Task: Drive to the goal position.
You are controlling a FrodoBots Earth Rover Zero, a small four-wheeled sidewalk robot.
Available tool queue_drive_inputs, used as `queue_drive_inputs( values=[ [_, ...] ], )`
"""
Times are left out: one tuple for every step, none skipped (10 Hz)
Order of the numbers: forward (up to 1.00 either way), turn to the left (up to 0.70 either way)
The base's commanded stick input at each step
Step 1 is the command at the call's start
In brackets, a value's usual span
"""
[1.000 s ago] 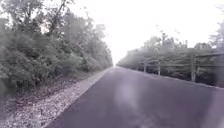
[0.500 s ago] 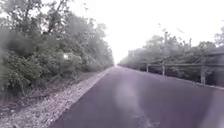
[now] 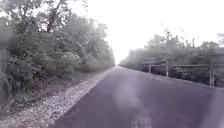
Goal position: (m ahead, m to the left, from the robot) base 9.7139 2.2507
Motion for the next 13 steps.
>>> queue_drive_inputs(
  values=[
    [1.0,0.0],
    [1.0,0.0],
    [1.0,0.0],
    [1.0,0.0],
    [1.0,0.0],
    [1.0,0.0],
    [1.0,0.0],
    [1.0,0.0],
    [1.0,0.0],
    [1.0,0.0],
    [1.0,0.0],
    [1.0,0.0],
    [1.0,0.0]
  ],
)
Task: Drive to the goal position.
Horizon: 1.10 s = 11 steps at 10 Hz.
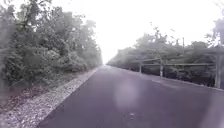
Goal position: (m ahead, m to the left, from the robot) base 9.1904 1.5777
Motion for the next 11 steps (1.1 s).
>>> queue_drive_inputs(
  values=[
    [1.0,0.0],
    [1.0,0.0],
    [1.0,0.0],
    [1.0,0.0],
    [1.0,0.0],
    [1.0,0.0],
    [1.0,0.0],
    [1.0,0.0],
    [1.0,0.0],
    [1.0,0.0],
    [1.0,0.0]
  ],
)
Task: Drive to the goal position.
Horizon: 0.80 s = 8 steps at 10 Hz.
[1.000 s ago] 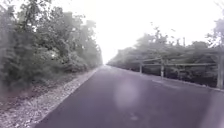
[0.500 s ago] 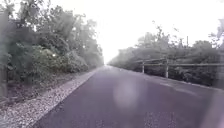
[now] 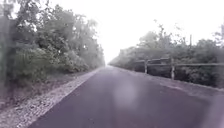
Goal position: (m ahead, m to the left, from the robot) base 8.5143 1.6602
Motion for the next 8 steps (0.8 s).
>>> queue_drive_inputs(
  values=[
    [1.0,0.0],
    [1.0,0.0],
    [1.0,0.0],
    [1.0,0.0],
    [1.0,0.0],
    [1.0,0.0],
    [1.0,0.0],
    [1.0,0.0]
  ],
)
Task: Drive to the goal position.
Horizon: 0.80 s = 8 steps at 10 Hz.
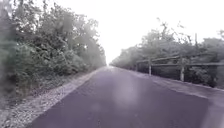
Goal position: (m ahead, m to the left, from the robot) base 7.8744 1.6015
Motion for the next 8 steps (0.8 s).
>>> queue_drive_inputs(
  values=[
    [1.0,0.0],
    [1.0,0.0],
    [1.0,0.0],
    [1.0,0.0],
    [1.0,0.0],
    [1.0,0.0],
    [1.0,0.0],
    [1.0,0.0]
  ],
)
